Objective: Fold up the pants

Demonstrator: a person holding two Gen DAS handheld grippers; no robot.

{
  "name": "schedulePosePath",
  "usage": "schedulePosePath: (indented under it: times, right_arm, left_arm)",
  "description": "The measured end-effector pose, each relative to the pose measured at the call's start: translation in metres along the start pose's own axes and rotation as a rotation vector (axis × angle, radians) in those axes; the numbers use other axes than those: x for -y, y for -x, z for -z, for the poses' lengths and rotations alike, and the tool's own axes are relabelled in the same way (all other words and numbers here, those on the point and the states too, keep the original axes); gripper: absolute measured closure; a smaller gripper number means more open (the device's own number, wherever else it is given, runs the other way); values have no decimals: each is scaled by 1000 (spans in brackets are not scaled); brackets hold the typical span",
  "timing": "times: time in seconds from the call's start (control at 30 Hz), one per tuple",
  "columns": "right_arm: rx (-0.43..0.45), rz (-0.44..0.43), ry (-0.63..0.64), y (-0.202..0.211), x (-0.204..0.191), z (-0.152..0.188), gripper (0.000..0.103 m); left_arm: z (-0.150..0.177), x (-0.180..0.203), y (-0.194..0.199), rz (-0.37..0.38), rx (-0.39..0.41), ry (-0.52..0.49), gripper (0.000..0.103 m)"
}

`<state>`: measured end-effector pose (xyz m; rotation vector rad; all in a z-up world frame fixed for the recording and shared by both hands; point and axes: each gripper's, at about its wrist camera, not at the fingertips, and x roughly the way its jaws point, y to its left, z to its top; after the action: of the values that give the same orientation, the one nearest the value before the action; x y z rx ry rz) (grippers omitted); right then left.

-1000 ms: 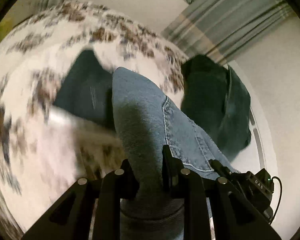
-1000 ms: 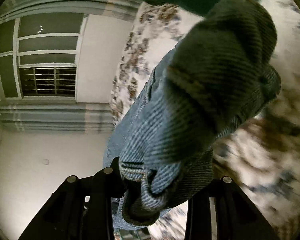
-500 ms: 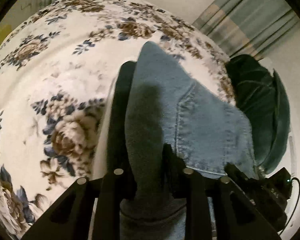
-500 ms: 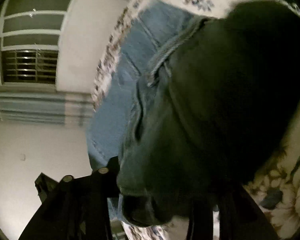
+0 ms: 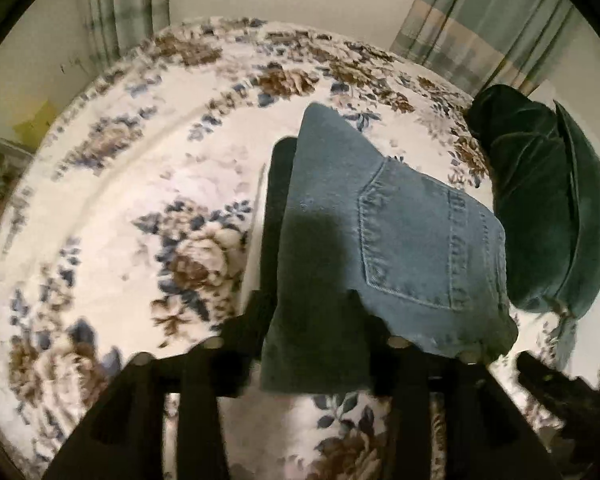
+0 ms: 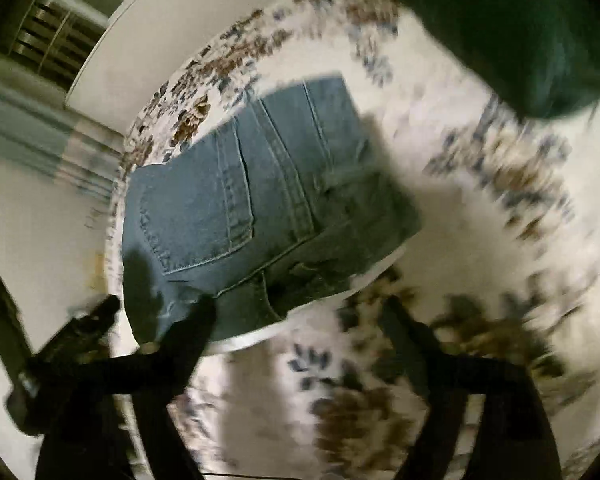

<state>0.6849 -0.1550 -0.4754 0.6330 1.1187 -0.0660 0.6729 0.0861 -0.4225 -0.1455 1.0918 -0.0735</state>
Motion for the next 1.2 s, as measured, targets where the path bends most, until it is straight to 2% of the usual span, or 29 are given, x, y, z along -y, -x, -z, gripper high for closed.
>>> schedulePosePath:
  times: [0.03,0.07,0.1,0.13,0.17,0.2,0.23,0.37,0.57,0.87,1.0,1.2]
  right_arm:
    - [20,50,44,21,9,10,0]
    - [45,95,91,39,1,8,0]
    - [75,148,146,54,2,8,0]
    - [105,204,200,70,3,12,0]
    - [126,231,231,90,14,28,0]
    - [156,260,270,105,8,32,0]
    - [168,272,284,124,26,37,0]
    - [226,285,341,204,20,51,0]
    - [298,250,375,314,27,81,0]
    - [429,173,447,479,42,155,0]
    - [472,136,471,540,53,190,0]
    - [509,107,487,605,67,231,0]
  left_arm:
    - [5,8,13,-29,16,-25,24]
    - [8,12,21,-46,29,-39,9]
    - [14,19,35,-66,47,-55,8]
    - [17,23,43,-77,56,-62,7]
    - [23,30,57,-106,71,-77,6]
    - [27,34,68,-124,79,-83,5]
    - [30,36,74,-130,85,-84,5]
    - [50,53,126,-156,135,-91,5]
    - [90,81,213,-183,226,-114,5]
    - [160,119,346,-179,364,-128,5]
    - [188,128,390,-184,402,-120,5]
    - [222,133,441,-193,441,-102,5]
